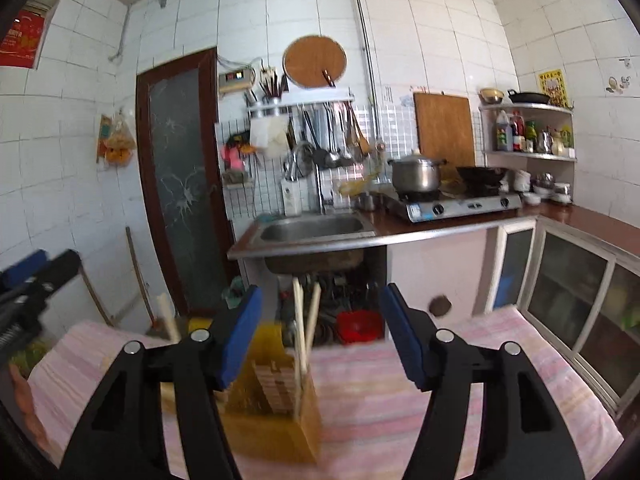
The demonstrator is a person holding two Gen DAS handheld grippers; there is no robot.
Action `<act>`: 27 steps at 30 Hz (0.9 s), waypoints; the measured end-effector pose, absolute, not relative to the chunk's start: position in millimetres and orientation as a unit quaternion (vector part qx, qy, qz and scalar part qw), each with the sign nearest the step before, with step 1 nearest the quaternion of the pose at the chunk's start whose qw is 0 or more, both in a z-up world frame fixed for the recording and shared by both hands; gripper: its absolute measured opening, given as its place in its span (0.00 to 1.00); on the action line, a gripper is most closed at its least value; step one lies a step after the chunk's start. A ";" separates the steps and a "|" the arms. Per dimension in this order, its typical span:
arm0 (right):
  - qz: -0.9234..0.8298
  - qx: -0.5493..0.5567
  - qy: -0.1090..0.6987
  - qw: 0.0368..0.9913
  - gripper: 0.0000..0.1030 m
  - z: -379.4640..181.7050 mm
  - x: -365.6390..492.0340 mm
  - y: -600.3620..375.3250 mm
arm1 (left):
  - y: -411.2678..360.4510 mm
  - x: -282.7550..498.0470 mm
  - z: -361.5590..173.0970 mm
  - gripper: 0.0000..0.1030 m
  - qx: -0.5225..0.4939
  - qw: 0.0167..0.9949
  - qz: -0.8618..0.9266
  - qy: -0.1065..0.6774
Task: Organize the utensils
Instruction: 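Open both tools to drop the chopsticks into the yellow holder, then move the left tool back down while the right tool closes on the last chopstick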
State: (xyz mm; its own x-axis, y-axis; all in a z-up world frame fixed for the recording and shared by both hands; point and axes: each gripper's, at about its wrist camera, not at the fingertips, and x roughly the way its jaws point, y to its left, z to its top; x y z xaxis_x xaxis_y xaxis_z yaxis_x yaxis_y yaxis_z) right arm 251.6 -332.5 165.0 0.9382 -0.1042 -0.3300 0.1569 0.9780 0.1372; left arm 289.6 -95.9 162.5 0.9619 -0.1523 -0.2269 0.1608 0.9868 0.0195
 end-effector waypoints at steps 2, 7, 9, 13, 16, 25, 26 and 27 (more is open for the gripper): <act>-0.068 0.082 0.172 0.979 0.68 163.6 236.8 -332.2 | -78.4 270.7 161.8 0.91 0.016 0.990 -0.073 0.124; -0.065 0.075 0.194 0.976 0.78 153.0 199.8 -321.6 | -44.0 236.3 146.4 0.95 0.014 0.983 -0.063 0.173; -0.062 0.070 0.207 0.974 0.80 145.3 187.1 -313.3 | -35.6 227.9 135.7 0.95 0.017 0.980 -0.063 0.190; -0.054 0.062 0.225 0.971 0.83 129.5 162.6 -298.0 | -17.4 210.9 111.1 0.95 0.025 0.976 -0.046 0.211; -0.051 0.064 0.237 0.968 0.84 119.4 150.5 -291.2 | 0.1 203.1 90.8 0.95 0.012 0.972 -0.039 0.233; -0.057 0.064 0.273 0.958 0.84 77.9 127.8 -273.3 | 15.7 196.0 33.3 0.95 0.020 0.959 -0.022 0.282; -0.059 0.064 0.278 0.957 0.84 72.5 126.9 -271.7 | 15.6 195.8 28.7 0.95 0.021 0.958 -0.023 0.285; -0.061 0.065 0.281 0.956 0.84 69.1 127.2 -270.2 | 15.6 195.3 22.2 0.95 0.022 0.957 -0.024 0.289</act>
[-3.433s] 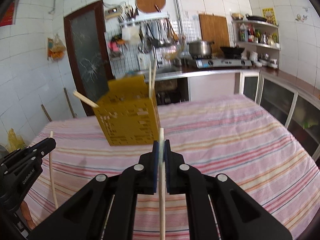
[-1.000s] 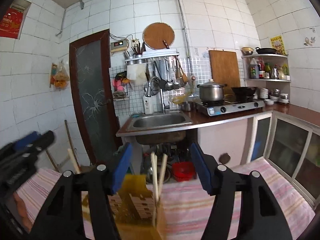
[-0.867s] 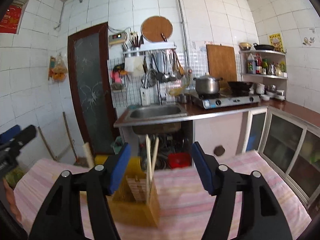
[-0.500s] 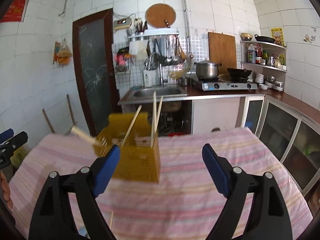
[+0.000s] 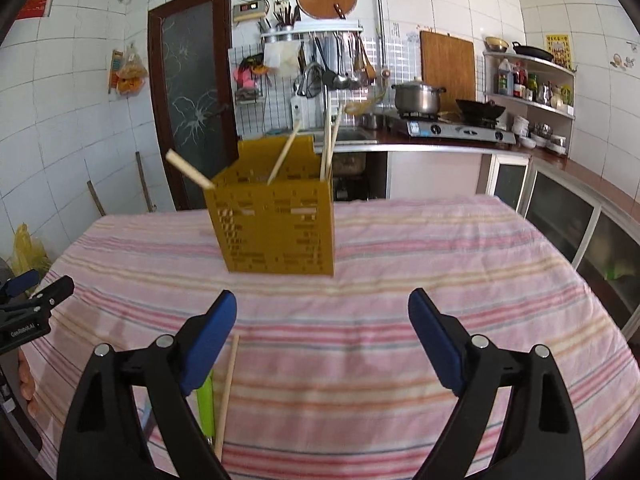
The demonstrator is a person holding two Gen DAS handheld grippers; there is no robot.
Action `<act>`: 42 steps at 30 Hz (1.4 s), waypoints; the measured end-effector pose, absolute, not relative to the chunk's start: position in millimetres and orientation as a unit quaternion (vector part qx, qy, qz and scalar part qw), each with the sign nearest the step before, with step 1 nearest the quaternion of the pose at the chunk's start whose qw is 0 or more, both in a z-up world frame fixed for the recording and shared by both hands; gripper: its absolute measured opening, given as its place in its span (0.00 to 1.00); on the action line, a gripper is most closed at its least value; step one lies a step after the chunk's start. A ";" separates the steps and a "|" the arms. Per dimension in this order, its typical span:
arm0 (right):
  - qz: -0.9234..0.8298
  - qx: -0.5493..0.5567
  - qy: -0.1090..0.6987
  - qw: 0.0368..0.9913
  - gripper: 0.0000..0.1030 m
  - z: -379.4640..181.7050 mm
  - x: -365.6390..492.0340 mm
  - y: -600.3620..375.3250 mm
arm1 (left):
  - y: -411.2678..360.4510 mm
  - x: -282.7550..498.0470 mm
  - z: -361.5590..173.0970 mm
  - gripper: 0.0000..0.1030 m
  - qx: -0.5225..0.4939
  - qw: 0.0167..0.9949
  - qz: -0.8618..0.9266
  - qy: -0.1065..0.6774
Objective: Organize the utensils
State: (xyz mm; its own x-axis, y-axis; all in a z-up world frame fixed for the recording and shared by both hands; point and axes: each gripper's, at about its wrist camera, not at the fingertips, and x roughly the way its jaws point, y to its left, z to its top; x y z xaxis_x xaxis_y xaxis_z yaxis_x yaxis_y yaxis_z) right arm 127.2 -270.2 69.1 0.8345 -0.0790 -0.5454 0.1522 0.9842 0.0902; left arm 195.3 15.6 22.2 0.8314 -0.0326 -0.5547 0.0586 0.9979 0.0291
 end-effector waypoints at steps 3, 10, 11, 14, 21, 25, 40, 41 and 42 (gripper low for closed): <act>-0.060 0.070 0.296 0.951 0.84 56.8 129.3 -265.0 | 11.2 197.0 9.4 0.95 0.024 0.953 -0.027 0.299; -0.052 0.061 0.333 0.939 0.84 28.8 138.4 -245.4 | -1.6 204.1 -18.7 0.95 0.036 0.943 -0.042 0.327; -0.051 0.059 0.339 0.937 0.84 25.7 141.3 -242.8 | -2.8 205.1 -21.8 0.95 0.038 0.942 -0.043 0.329; -0.051 0.051 0.360 0.930 0.83 16.7 149.6 -235.4 | -6.5 207.6 -29.8 0.95 0.041 0.938 -0.051 0.341; -0.036 0.028 0.403 0.914 0.73 4.2 168.8 -213.3 | -5.3 211.7 -34.7 0.95 0.021 0.931 -0.060 0.359; -0.021 0.009 0.437 0.899 0.56 -4.3 182.5 -198.5 | -6.7 211.2 -35.6 0.95 0.020 0.929 -0.060 0.365; -0.024 0.046 0.451 0.891 0.06 -5.0 159.9 -237.8 | -38.6 195.4 -33.5 0.95 0.050 0.918 -0.102 0.380; -0.028 0.048 0.451 0.891 0.06 -4.7 155.4 -244.8 | -41.6 194.8 -34.2 0.95 0.049 0.916 -0.107 0.385; -0.031 0.048 0.451 0.891 0.06 -4.8 152.6 -250.1 | -43.2 194.7 -35.0 0.95 0.047 0.914 -0.112 0.388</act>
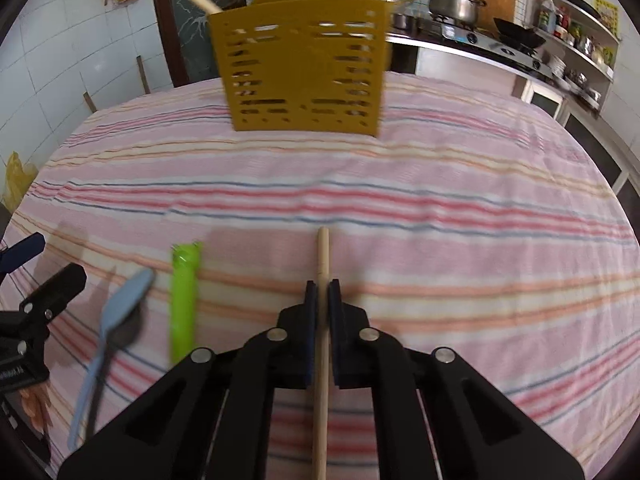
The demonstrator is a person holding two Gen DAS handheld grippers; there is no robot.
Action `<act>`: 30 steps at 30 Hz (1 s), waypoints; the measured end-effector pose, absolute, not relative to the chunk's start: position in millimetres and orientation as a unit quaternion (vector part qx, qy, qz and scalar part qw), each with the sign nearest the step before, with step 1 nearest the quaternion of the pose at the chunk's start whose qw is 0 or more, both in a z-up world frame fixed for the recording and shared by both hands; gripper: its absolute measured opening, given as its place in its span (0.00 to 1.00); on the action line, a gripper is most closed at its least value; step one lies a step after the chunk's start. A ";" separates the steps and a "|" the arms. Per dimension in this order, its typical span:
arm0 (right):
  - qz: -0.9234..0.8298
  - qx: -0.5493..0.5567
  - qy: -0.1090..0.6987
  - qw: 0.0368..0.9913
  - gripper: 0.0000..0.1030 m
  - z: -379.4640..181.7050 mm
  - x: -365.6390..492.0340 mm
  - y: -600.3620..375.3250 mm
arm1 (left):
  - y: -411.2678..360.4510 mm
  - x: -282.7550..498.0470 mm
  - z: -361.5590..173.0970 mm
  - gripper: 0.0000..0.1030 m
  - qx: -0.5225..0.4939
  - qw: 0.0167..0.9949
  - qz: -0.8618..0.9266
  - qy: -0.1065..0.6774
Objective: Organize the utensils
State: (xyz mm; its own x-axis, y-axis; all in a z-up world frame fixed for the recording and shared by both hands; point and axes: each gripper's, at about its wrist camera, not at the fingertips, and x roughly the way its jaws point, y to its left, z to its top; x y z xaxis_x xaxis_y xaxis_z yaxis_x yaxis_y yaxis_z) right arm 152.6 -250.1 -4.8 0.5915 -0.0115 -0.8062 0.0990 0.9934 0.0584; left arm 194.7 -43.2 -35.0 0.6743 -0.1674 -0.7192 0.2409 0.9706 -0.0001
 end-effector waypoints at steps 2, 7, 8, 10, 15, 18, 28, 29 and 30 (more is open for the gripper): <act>-0.038 0.053 0.449 0.891 0.06 -3.9 146.7 -260.6 | -50.0 194.6 -37.7 0.95 0.045 0.908 -0.123 0.398; -0.043 0.070 0.448 0.890 0.06 -7.7 142.0 -276.6 | -65.5 198.1 -47.7 0.93 0.045 0.893 -0.139 0.426; -0.043 0.070 0.447 0.891 0.06 -7.7 141.6 -276.0 | -66.3 198.9 -49.1 0.92 0.043 0.891 -0.141 0.429; -0.044 0.069 0.446 0.891 0.06 -8.1 141.7 -275.2 | -68.7 202.1 -50.7 0.90 0.038 0.888 -0.143 0.436; -0.041 0.071 0.445 0.892 0.06 -8.6 143.7 -277.0 | -77.5 210.4 -55.0 0.78 0.030 0.881 -0.145 0.450; -0.038 0.076 0.444 0.892 0.06 -8.7 144.7 -279.0 | -86.6 211.6 -56.3 0.73 0.045 0.881 -0.136 0.451; -0.041 0.077 0.450 0.889 0.06 -9.2 154.1 -278.1 | -97.1 217.6 -55.3 0.49 0.059 0.881 -0.130 0.451; -0.041 0.077 0.450 0.889 0.06 -9.2 154.7 -278.1 | -98.0 218.3 -54.8 0.45 0.060 0.881 -0.132 0.451; -0.042 0.077 0.450 0.889 0.06 -9.2 154.7 -278.6 | -98.2 218.9 -54.5 0.42 0.061 0.880 -0.133 0.451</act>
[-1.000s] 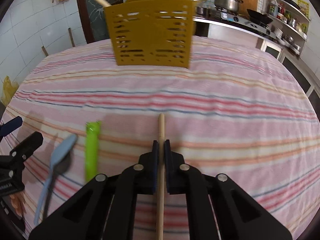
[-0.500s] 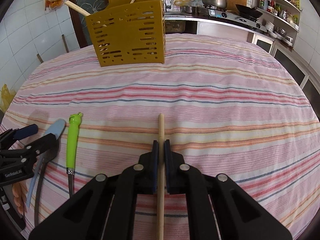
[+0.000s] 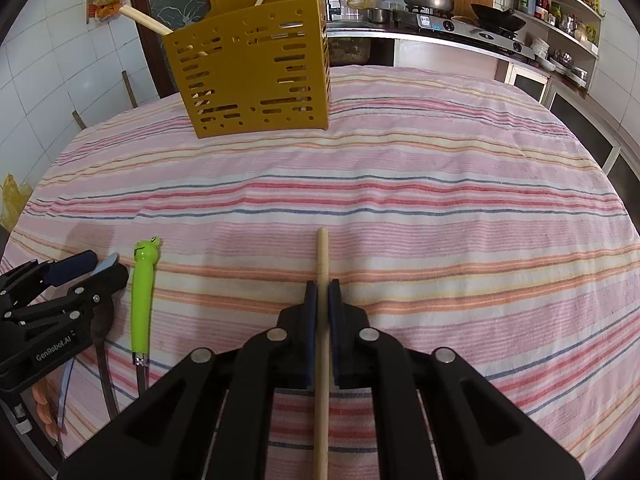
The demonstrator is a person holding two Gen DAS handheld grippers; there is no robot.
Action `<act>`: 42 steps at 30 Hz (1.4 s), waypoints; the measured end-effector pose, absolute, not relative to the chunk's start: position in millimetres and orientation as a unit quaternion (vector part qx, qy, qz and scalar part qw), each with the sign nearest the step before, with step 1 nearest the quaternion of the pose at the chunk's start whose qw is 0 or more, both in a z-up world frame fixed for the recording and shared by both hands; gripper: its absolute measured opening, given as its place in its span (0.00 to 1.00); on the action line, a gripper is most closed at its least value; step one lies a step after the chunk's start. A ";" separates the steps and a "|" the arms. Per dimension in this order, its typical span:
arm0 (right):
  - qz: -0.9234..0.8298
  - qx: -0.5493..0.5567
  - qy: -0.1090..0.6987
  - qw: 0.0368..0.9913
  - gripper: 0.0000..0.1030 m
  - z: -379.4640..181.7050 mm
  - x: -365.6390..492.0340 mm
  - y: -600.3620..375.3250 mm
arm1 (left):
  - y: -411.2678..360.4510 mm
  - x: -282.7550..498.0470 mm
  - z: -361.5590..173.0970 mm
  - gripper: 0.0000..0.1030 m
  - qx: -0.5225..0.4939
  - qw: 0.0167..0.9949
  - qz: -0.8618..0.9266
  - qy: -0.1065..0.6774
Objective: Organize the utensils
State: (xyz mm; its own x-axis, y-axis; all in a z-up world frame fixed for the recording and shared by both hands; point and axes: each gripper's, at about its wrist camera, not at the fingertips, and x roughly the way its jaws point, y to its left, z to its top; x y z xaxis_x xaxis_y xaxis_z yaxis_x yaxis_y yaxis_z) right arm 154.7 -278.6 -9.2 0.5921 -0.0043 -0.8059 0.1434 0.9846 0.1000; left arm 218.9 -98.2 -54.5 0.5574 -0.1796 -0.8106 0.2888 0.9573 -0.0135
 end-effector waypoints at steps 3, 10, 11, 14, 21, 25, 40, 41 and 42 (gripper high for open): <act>-0.044 0.076 0.450 0.888 0.06 -9.2 156.4 -278.3 | -96.8 220.9 -53.2 0.26 0.056 0.878 -0.140 0.454; -0.050 0.080 0.449 0.888 0.06 -8.2 157.6 -278.0 | -90.6 223.9 -52.4 0.26 0.036 0.879 -0.147 0.452; -0.050 0.082 0.447 0.890 0.06 -7.5 156.7 -278.6 | -89.8 224.1 -51.7 0.26 0.034 0.880 -0.146 0.451; -0.052 0.089 0.435 0.895 0.06 -3.4 151.7 -281.6 | -86.1 224.6 -46.9 0.19 0.024 0.882 -0.149 0.447; -0.053 0.101 0.394 0.912 0.06 19.5 136.4 -288.4 | -73.6 223.2 -30.9 0.05 0.008 0.893 -0.147 0.426; -0.053 0.102 0.382 0.917 0.06 27.8 131.1 -290.3 | -68.6 223.7 -25.8 0.04 -0.001 0.895 -0.147 0.422; -0.056 0.104 0.410 0.905 0.06 5.9 145.2 -290.4 | -65.5 225.5 -36.7 0.68 0.027 0.901 -0.102 0.422; -0.056 0.105 0.411 0.904 0.06 4.2 145.9 -290.3 | -67.1 226.3 -39.0 0.68 0.028 0.898 -0.103 0.426; -0.056 0.106 0.412 0.903 0.06 3.2 146.8 -290.1 | -68.5 227.6 -41.3 0.68 0.032 0.896 -0.101 0.430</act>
State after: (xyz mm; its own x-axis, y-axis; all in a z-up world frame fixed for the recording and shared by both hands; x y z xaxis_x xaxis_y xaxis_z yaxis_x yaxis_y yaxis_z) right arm 146.8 -290.1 3.2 0.6537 -0.0144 -0.7566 0.1885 0.9714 0.1444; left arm 227.6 -68.5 -41.3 0.6090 -0.1537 -0.7781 0.2089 0.9775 -0.0296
